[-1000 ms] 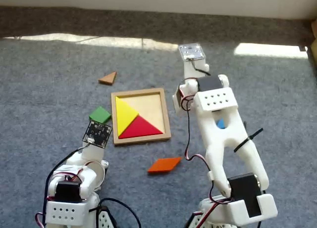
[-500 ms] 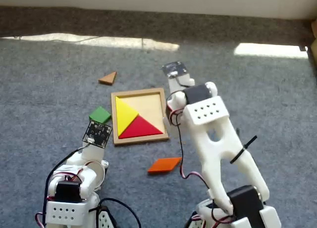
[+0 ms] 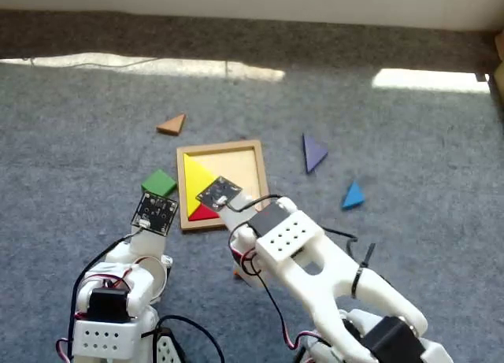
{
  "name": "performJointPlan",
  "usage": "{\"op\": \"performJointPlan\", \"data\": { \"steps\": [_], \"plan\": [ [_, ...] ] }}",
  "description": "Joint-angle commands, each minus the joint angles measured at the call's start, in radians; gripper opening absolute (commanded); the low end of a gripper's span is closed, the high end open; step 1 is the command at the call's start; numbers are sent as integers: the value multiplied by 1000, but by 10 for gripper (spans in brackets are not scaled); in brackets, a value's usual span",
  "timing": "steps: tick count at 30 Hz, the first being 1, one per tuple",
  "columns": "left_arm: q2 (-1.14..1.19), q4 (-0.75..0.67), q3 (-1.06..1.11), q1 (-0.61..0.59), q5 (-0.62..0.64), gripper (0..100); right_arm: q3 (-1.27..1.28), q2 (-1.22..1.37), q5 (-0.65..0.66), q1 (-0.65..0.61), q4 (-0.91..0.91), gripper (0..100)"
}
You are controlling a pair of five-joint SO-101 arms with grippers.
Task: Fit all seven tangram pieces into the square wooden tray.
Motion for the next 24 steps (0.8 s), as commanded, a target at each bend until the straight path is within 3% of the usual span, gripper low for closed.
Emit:
{"op": "performJointPlan", "data": {
  "steps": [1, 8, 17, 24],
  "plan": [
    [-24, 2, 19, -4, 0, 5, -7, 90, 32, -24, -71, 481],
    [-24, 2, 19, -4, 0, 5, -7, 274, 104, -21, -143, 473],
    [-24, 2, 19, -4, 0, 5, -7, 234, 104, 36, -143, 197],
    [-24, 2, 19, -4, 0, 5, 2, 73, 106, 107, -136, 102]
  ]
}}
